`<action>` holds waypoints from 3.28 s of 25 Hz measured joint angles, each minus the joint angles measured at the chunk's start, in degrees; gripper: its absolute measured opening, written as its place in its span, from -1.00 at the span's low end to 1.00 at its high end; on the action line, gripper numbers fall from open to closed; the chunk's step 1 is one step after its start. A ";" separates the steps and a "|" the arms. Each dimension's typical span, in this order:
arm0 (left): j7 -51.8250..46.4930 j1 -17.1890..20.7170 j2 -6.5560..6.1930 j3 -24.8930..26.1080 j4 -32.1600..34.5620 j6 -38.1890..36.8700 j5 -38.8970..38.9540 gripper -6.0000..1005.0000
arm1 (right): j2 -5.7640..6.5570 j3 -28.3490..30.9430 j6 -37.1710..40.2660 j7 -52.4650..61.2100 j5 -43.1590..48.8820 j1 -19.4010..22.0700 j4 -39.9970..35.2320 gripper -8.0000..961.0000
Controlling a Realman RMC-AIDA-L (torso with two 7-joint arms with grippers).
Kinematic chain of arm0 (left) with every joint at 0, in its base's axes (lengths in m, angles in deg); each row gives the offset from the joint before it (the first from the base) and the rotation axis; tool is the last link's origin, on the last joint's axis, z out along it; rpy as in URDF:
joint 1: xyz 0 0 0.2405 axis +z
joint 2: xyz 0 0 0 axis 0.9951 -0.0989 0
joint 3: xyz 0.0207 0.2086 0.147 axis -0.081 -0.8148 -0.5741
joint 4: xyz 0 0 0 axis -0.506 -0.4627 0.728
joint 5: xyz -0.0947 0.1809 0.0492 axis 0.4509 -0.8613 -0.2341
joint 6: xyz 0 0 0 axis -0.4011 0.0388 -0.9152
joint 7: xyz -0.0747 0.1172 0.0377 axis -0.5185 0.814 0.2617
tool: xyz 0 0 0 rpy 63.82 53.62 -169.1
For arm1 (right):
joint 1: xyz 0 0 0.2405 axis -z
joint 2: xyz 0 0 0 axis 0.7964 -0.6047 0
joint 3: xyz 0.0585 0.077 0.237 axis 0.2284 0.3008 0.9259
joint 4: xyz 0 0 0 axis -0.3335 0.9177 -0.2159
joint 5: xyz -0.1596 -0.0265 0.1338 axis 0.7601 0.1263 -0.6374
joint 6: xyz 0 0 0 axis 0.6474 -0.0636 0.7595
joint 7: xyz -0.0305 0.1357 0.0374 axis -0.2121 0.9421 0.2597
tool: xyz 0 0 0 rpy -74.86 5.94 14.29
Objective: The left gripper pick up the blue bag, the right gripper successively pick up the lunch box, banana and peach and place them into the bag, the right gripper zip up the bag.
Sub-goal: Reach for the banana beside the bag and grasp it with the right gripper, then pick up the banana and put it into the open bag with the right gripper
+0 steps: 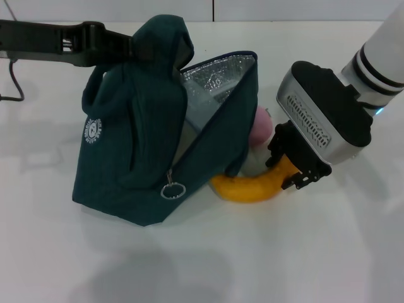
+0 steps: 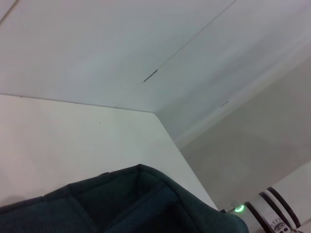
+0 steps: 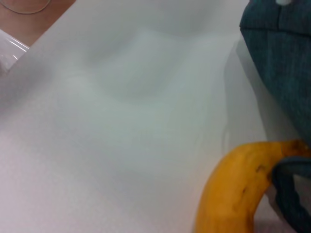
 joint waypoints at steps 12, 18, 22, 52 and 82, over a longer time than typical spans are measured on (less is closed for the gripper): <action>-0.05 -0.09 -0.04 0.03 0.00 0.00 -0.10 -0.91 | 0.07 -0.52 0.35 0.30 -0.01 0.03 -0.92 -0.12; -0.01 0.23 -0.09 0.26 0.00 0.00 -0.02 -0.91 | 0.20 -0.48 0.55 0.31 0.01 0.85 -2.70 -0.12; -0.04 0.33 -0.11 0.31 0.00 0.00 0.00 -0.91 | 0.21 -0.19 2.16 0.37 -0.12 0.89 -3.12 -0.12; -0.35 0.54 -0.18 0.43 0.00 -0.09 0.09 -0.91 | 0.56 12.84 28.99 3.43 -10.56 7.24 -17.92 -0.13; -0.20 -0.26 -0.89 0.44 -3.62 0.36 -0.20 -0.91 | 1.05 42.33 28.34 11.66 -37.31 10.47 -6.74 -0.13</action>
